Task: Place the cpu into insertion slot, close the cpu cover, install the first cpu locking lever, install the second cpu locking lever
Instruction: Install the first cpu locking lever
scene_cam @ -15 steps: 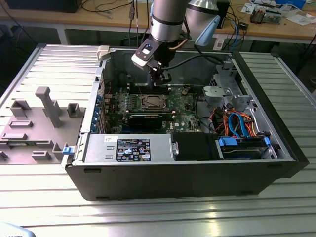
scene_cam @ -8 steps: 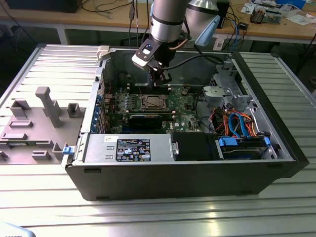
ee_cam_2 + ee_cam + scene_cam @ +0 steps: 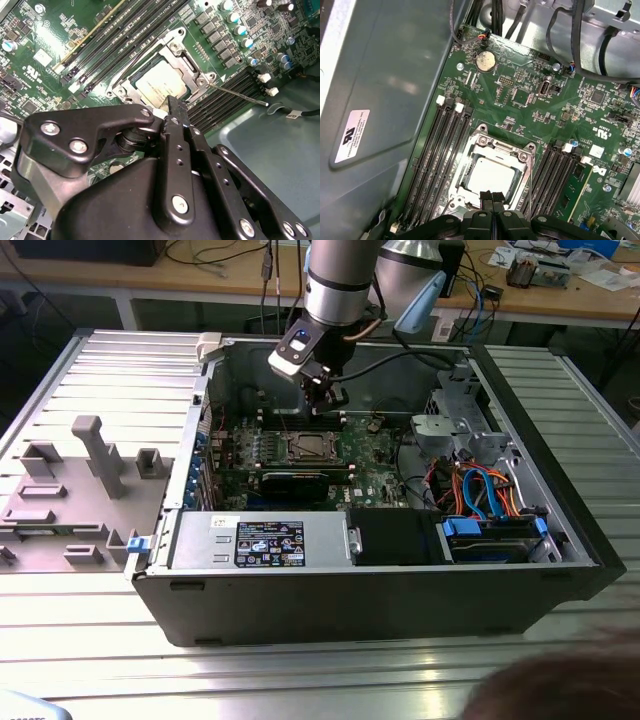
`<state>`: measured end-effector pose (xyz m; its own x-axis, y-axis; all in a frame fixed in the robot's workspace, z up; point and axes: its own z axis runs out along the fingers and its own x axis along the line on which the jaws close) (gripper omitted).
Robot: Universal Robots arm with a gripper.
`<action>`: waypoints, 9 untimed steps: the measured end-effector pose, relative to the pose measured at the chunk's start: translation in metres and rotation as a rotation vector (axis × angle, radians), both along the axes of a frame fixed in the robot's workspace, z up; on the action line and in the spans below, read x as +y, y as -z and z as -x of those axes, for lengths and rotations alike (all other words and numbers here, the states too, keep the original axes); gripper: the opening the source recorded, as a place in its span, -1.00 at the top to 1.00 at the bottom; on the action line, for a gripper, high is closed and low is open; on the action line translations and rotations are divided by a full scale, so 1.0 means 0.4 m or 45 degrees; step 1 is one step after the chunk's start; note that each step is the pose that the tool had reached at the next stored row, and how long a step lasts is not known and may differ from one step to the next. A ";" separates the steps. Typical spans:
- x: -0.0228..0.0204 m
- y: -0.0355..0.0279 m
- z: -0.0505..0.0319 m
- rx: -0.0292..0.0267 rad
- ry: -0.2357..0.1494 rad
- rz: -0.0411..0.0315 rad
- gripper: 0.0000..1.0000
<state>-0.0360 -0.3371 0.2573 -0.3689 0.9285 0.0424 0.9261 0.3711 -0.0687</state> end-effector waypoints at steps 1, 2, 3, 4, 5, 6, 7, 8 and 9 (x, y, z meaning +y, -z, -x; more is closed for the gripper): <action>0.000 0.000 0.000 0.0000 -0.002 -0.0001 0.79; 0.000 0.000 0.000 0.0001 -0.005 0.0000 0.79; 0.000 0.000 0.000 0.0000 -0.006 -0.0001 0.79; 0.000 0.000 0.000 0.0000 -0.008 -0.0001 0.79; 0.000 0.000 0.000 0.0000 -0.010 -0.0001 0.79; 0.000 0.000 0.000 0.0000 -0.011 -0.0001 0.79; 0.000 0.000 0.000 0.0000 -0.012 -0.0002 0.79; 0.000 0.000 0.000 0.0000 -0.013 -0.0002 0.79; 0.000 0.000 0.000 0.0000 -0.014 -0.0003 0.79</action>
